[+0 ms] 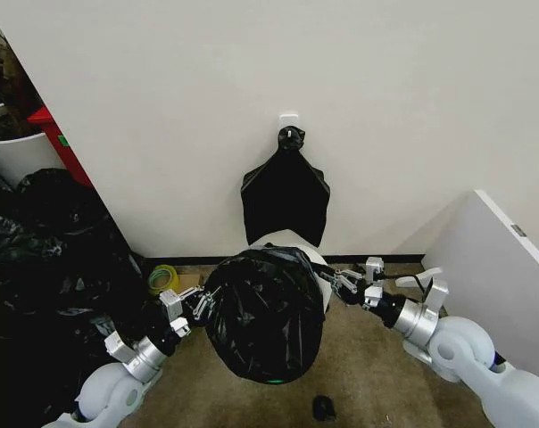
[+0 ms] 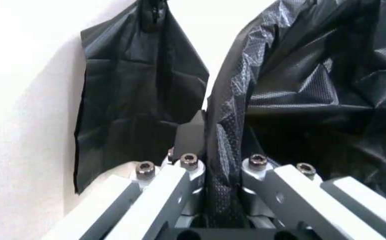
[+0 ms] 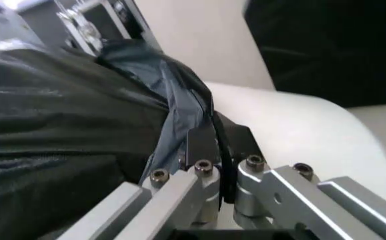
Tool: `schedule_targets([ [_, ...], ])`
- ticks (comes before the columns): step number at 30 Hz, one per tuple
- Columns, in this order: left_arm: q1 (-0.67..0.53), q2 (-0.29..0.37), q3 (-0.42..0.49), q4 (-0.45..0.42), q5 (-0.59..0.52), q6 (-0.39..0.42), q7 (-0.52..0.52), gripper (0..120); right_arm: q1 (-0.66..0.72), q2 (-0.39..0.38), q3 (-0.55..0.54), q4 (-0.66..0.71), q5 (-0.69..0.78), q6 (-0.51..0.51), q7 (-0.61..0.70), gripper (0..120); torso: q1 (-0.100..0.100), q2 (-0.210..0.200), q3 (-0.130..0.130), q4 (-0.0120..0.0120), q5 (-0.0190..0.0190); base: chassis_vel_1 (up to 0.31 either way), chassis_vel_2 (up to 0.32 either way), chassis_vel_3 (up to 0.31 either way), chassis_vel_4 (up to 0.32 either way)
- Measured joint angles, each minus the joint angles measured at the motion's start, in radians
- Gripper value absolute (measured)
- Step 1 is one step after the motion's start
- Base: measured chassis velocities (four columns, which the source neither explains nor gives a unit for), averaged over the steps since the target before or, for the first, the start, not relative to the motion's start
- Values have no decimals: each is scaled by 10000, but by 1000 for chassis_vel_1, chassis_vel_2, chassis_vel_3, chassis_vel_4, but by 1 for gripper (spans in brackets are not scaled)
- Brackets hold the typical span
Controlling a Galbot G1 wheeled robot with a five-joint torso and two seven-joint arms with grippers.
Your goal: Place the garbage bag over the trash bin.
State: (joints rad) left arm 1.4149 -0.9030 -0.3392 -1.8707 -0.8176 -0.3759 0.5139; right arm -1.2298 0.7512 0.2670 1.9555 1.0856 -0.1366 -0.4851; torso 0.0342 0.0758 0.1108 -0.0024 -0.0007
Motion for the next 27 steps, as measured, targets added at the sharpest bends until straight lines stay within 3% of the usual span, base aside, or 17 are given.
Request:
schedule_targets([
  [12,-14,-48,66,-104,180,-41,-105,3,-251,45,206,-295,-734,-52,765,0,0,0,0,-1,1,0,0,0,0],
  [18,7,-90,89,-218,168,108,-517,3,-329,237,411,-191,-917,19,1094,18,0,0,0,1,1,0,0,0,0],
  [20,5,-134,113,-350,166,334,-1090,3,-398,337,679,-99,-906,-14,1689,26,0,0,0,0,1,0,0,0,0],
  [23,-52,-220,209,-635,164,1038,-2790,3,-610,471,1087,429,-936,-414,3797,41,0,0,0,0,3,0,0,0,0],
  [25,-69,-233,224,-683,160,1169,-3057,3,-643,481,1146,525,-917,-519,4056,43,0,0,-1,0,2,0,0,0,0],
  [27,-166,-291,310,-955,76,1858,-4221,3,-892,562,1432,1086,-984,-885,5079,53,0,0,-1,-1,-3,0,0,0,0],
])
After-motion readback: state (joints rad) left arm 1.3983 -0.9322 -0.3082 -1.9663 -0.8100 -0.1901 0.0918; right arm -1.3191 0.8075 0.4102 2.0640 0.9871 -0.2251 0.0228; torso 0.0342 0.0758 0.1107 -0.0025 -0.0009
